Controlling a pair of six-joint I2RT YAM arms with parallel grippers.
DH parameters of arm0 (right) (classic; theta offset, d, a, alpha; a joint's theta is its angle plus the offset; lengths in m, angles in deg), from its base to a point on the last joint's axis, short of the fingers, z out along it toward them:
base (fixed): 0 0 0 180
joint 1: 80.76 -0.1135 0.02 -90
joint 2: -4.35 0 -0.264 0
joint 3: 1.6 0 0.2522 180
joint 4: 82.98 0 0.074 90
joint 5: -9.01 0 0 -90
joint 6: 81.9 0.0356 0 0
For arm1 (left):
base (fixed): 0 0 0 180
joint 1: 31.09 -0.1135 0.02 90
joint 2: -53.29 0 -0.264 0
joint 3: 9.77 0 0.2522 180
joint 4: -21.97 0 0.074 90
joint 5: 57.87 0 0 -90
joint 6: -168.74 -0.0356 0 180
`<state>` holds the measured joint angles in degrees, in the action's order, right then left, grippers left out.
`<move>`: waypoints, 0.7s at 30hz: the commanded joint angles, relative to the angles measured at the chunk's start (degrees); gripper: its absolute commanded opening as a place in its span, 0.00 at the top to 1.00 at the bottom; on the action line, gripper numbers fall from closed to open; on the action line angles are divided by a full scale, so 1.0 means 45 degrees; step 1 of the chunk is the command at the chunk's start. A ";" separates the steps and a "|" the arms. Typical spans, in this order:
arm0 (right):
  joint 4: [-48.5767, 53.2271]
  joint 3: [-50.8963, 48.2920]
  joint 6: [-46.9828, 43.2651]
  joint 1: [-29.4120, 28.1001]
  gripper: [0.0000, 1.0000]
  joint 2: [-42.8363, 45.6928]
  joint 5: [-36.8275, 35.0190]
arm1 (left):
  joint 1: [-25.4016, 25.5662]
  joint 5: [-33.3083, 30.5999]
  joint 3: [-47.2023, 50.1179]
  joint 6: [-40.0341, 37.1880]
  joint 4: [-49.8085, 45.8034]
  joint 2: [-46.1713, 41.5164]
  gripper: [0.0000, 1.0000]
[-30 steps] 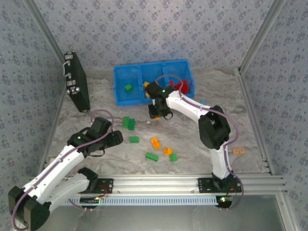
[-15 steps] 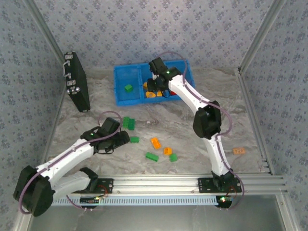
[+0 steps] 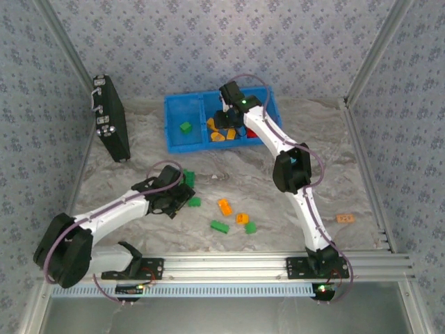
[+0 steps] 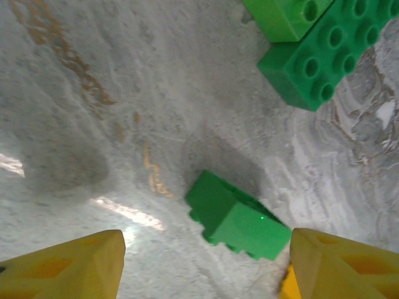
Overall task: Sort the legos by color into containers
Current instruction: Place the lego in the container, then pick up the lego from the middle-left of the table.
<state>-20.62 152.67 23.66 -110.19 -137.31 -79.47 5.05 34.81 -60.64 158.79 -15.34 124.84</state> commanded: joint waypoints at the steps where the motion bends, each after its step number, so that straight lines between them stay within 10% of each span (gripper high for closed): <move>1: -0.0346 -0.0009 -0.0620 0.0001 0.49 0.0414 0.0418 | 0.0248 0.0512 -0.0798 0.2037 0.0464 0.0435 0.31; 21: -0.3085 -0.6143 -0.1463 0.0755 0.46 0.5546 0.1765 | 0.1847 -0.0594 -0.3150 0.4672 -0.1692 0.3971 0.55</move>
<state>-32.79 127.86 18.67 -107.54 -115.89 -73.72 12.96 34.77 -73.38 175.10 -17.66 141.93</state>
